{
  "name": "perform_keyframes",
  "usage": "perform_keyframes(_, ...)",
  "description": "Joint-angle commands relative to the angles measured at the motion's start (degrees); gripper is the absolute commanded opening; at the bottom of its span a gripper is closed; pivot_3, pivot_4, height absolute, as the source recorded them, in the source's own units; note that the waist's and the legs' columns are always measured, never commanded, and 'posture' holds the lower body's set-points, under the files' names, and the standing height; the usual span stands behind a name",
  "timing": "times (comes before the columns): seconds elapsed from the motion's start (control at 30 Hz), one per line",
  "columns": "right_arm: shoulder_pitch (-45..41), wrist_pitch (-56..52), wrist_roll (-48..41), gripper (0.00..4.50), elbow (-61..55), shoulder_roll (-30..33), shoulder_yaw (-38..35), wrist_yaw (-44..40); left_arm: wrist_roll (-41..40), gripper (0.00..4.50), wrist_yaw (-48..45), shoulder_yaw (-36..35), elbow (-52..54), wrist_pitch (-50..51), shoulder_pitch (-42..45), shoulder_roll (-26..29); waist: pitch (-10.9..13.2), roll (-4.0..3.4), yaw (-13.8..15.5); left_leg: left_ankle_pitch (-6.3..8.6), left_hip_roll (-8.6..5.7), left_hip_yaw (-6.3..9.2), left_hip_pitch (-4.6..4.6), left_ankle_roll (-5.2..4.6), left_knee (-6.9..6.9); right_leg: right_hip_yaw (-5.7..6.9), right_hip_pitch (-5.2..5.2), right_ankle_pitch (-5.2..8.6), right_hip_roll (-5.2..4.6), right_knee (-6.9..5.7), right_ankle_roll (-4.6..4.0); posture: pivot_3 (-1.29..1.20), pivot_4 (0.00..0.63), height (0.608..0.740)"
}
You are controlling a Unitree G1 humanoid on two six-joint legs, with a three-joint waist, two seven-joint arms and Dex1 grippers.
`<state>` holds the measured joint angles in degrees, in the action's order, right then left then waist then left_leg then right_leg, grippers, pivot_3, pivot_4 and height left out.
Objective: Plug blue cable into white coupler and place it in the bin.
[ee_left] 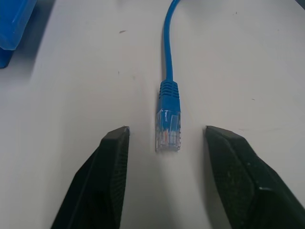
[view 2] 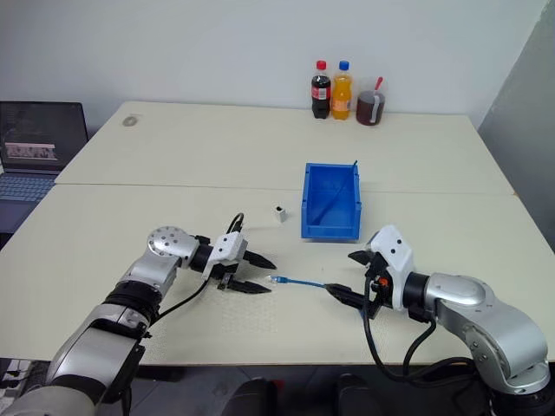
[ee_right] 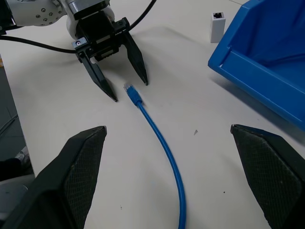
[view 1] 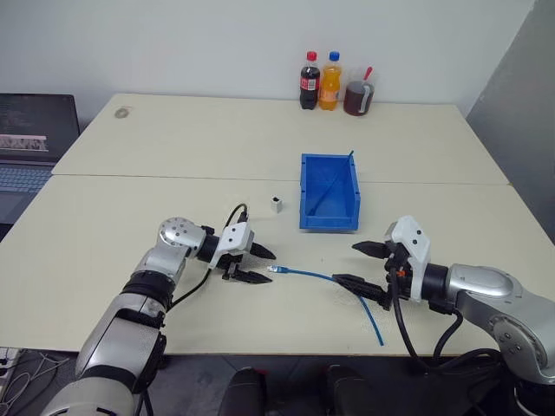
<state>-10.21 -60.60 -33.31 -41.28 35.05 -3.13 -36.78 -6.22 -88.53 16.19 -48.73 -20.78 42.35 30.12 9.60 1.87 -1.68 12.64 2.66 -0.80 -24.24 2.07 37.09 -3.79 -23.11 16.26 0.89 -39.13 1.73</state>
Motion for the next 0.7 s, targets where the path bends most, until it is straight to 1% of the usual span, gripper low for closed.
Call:
perform_keyframes(0.03, -0.3, 1.1, -1.4, 4.44, -1.8, 0.3, -0.5, 0.7, 3.6, 1.58, 0.1, 1.3, -2.7, -1.1, -0.1, -0.3, 0.0, 0.0, 0.0, 0.0, 0.0, 0.01, 0.0, 0.0, 0.0, 0.0, 0.0, 0.0, 0.0, 0.0, 0.0, 0.0, 0.15, 0.74)
perform_keyframes(0.2, -0.7, 1.4, -2.3, 4.44, -1.5, 0.6, -0.3, 0.9, 3.3, 0.73, -0.9, 1.1, -1.9, -0.9, -0.7, -0.2, 0.0, -0.02, 0.0, -0.01, 0.0, 0.02, 0.03, -0.01, 0.0, 0.01, 0.01, 0.0, 0.01, -0.04, 0.01, 0.0, 0.15, 0.74)
perform_keyframes(0.23, -0.8, 1.5, -2.3, 4.44, -1.3, 0.7, -0.2, 0.9, 3.0, 0.4, -0.8, 0.9, -1.5, -0.4, -0.9, -0.2, 0.0, -0.02, 0.0, -0.01, 0.0, 0.01, 0.03, -0.01, 0.0, 0.01, 0.01, 0.0, 0.01, -0.04, 0.01, 0.0, 0.15, 0.74)
perform_keyframes(0.3, -1.0, 1.8, -2.1, 4.44, -1.1, 0.9, 0.2, 1.2, 1.0, 0.23, 0.0, -0.4, 0.5, 5.2, -1.1, -0.8, 0.0, -0.02, 0.0, 0.0, 0.01, 0.0, 0.03, -0.01, 0.0, -0.01, 0.01, 0.0, 0.01, -0.03, 0.01, 0.0, 0.15, 0.74)
perform_keyframes(0.33, -1.1, 2.0, -2.0, 4.44, -1.0, 0.9, 0.2, 1.3, 0.1, 0.23, 0.5, -1.0, 1.7, 8.2, -1.1, -1.1, 0.0, -0.02, 0.0, 0.0, 0.0, 0.0, 0.02, -0.01, 0.0, -0.02, 0.01, 0.01, 0.01, -0.03, 0.01, 0.0, 0.15, 0.74)
perform_keyframes(0.47, -3.2, 0.2, -4.9, 4.44, -2.5, -1.9, -1.1, 4.1, -5.2, 0.23, 3.3, -4.2, 13.8, 27.9, -2.1, -1.6, 0.0, 0.01, 0.0, 0.0, 0.0, 0.04, -0.02, -0.01, 0.02, 0.01, 0.0, 0.01, 0.0, -0.04, 0.03, 0.0, 0.15, 0.74)
perform_keyframes(0.6, -4.0, -4.7, -14.2, 4.44, -2.7, -9.2, -4.9, 9.4, -14.8, 0.23, 7.3, -6.6, 32.1, 53.8, -4.9, -1.1, 0.0, 0.02, -0.2, 0.0, 0.05, 0.32, -0.14, 0.0, 0.0, 0.06, -0.08, 0.0, 0.02, -0.03, 0.0, 0.0, 0.15, 0.74)
perform_keyframes(0.7, -3.0, -8.5, -21.4, 4.44, -2.7, -11.3, -6.5, 11.3, -21.3, 0.23, 10.5, -8.2, 41.4, 67.9, -6.5, -1.1, 0.0, 0.01, -0.2, 0.0, 0.05, 0.51, -0.17, 0.0, -0.03, 0.11, -0.09, -0.03, 0.01, -0.05, -0.07, 0.0, 0.15, 0.74)
